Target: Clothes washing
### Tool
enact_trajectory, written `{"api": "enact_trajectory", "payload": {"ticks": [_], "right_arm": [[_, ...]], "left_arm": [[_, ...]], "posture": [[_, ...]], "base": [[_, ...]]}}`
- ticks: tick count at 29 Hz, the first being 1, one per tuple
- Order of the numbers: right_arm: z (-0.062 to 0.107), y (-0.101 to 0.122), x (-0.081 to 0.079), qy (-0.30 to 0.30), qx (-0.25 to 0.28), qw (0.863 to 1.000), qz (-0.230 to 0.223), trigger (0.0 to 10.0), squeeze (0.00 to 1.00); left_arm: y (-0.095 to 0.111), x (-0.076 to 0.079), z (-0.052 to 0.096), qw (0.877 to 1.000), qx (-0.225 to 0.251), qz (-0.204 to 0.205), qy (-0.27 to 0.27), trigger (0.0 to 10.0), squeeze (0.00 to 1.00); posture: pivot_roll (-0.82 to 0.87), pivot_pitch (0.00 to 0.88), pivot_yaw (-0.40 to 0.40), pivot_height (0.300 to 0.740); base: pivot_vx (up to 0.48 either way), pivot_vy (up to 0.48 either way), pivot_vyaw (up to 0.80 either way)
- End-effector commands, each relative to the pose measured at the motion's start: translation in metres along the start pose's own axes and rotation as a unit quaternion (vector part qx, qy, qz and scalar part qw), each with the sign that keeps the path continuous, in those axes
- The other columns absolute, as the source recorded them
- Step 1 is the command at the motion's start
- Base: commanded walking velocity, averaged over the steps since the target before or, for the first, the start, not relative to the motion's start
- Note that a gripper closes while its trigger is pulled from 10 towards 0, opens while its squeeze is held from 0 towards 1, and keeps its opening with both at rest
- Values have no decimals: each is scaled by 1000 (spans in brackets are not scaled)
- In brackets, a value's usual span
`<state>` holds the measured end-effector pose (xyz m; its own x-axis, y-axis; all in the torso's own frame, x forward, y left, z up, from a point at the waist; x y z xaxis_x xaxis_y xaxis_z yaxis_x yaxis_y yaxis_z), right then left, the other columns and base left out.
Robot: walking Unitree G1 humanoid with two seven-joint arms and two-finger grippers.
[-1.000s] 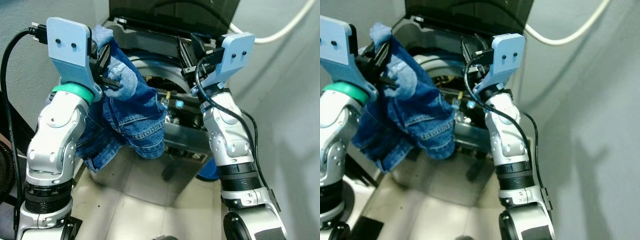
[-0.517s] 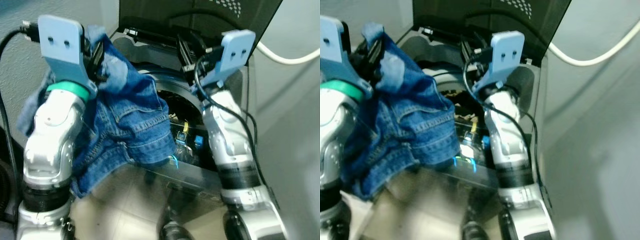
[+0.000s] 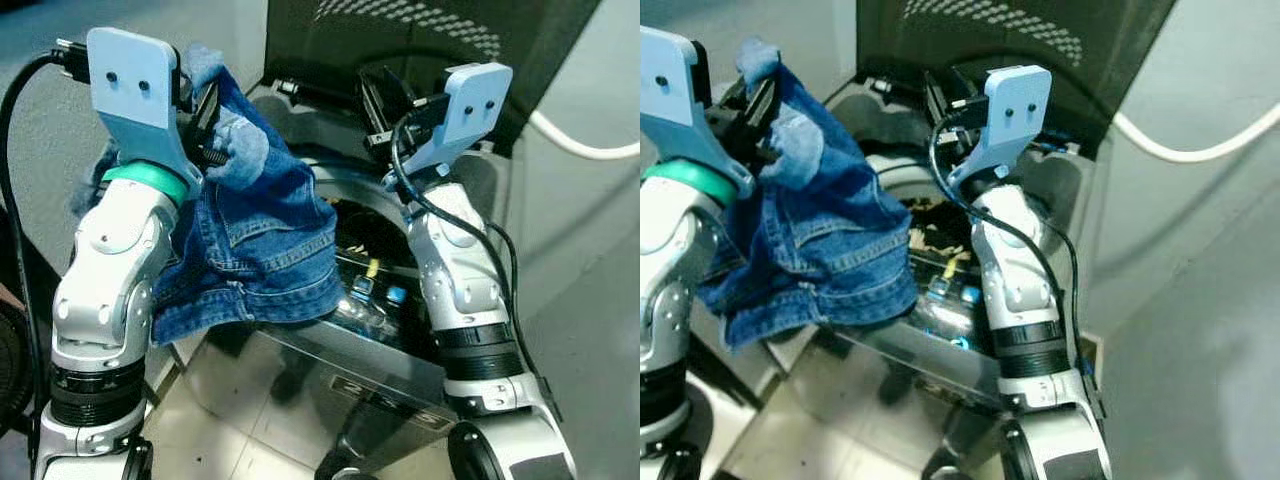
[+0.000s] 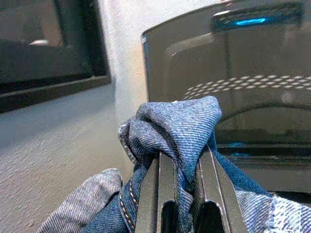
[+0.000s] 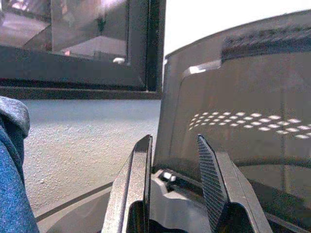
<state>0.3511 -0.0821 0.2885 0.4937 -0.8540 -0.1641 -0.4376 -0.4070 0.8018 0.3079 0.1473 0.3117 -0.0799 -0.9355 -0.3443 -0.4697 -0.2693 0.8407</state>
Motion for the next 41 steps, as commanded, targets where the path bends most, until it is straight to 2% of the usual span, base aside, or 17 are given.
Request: {"api": "enact_trajectory", "payload": {"ticks": [1,7,9,12,13,15,17,18,19,21,22,23,24,26,27,31,41], "right_arm": [[0,3,1,2,5,1000,5,10000,0],[-1,5,-1,8,9,1000,9,10000,0],[-3,9,-4,21,17,1000,15,10000,0],[-21,49,-19,58,104,992,36,10000,0],[-21,49,-19,58,104,992,36,10000,0],[-25,61,-20,55,134,989,39,10000,0],[-29,86,-19,36,191,979,58,10000,0],[-29,91,-18,33,199,977,68,10000,0],[-28,91,-17,32,197,977,74,10000,0],[-28,91,-17,32,197,977,74,10000,0],[-25,85,-15,31,183,979,78,10000,0],[-25,85,-15,31,183,979,78,10000,0],[-22,78,-13,29,168,982,76,10000,0],[-22,78,-13,29,168,982,76,10000,0],[-18,70,-11,25,150,986,73,10000,0],[-12,55,-6,16,117,991,65,10000,0],[-15,42,-5,16,98,994,55,10000,0]], "left_arm": [[6,4,0,1000,19,-3,-12,10000,0],[10,1,-2,999,33,-15,-11,10000,0],[17,-4,-5,997,55,-57,-2,10000,0],[46,-25,-32,954,153,-252,62,10000,0],[46,-25,-32,954,153,-252,62,10000,0],[56,-28,-40,931,182,-307,76,10000,0],[78,-31,-53,873,239,-408,117,10000,0],[76,-32,-60,877,229,-406,112,10000,0],[67,-31,-66,898,197,-384,87,10000,0],[67,-31,-66,898,197,-384,87,10000,0],[50,-26,-68,935,147,-318,55,10000,0],[50,-26,-68,935,147,-318,55,10000,0],[36,-19,-65,964,109,-240,31,10000,0],[36,-19,-65,964,109,-240,31,10000,0],[25,-10,-58,983,82,-162,12,10000,0],[10,-4,-46,996,52,-73,14,10000,0],[-1,-6,-48,995,57,-61,45,10000,0]], "posture": [[95,4,-21,740],[95,5,-22,740],[92,7,-22,740],[91,8,-31,740],[91,8,-31,740],[92,7,-31,740],[87,5,-25,740],[85,5,-20,740],[78,8,-13,740],[78,8,-13,740],[68,13,-7,740],[68,13,-7,740],[65,18,-6,740],[65,18,-6,740],[62,25,-8,740],[72,31,-20,740],[85,26,-22,740]], "base": [[0,0,0],[0,0,0],[0,0,0],[0,0,0],[0,0,0],[0,0,0],[0,0,0],[0,0,0],[0,0,0],[0,0,0],[0,0,0],[0,0,0],[0,0,0],[0,0,0],[0,0,0],[0,0,0],[0,331,0]]}}
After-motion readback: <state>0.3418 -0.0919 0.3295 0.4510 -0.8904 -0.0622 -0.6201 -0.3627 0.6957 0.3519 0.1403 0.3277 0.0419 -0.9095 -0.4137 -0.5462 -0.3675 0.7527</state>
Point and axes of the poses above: a point about 5 cm out from each wrist's last joint towards the gripper, its own z axis pointing back from the gripper into the wrist, its own y axis along the axis of the wrist's last joint, x = y × z, the point moved 1 cm from there along -z, pointing out of the wrist towards the gripper, and after that the axes turned 12 degrees about -z, right-handed, at the moved point
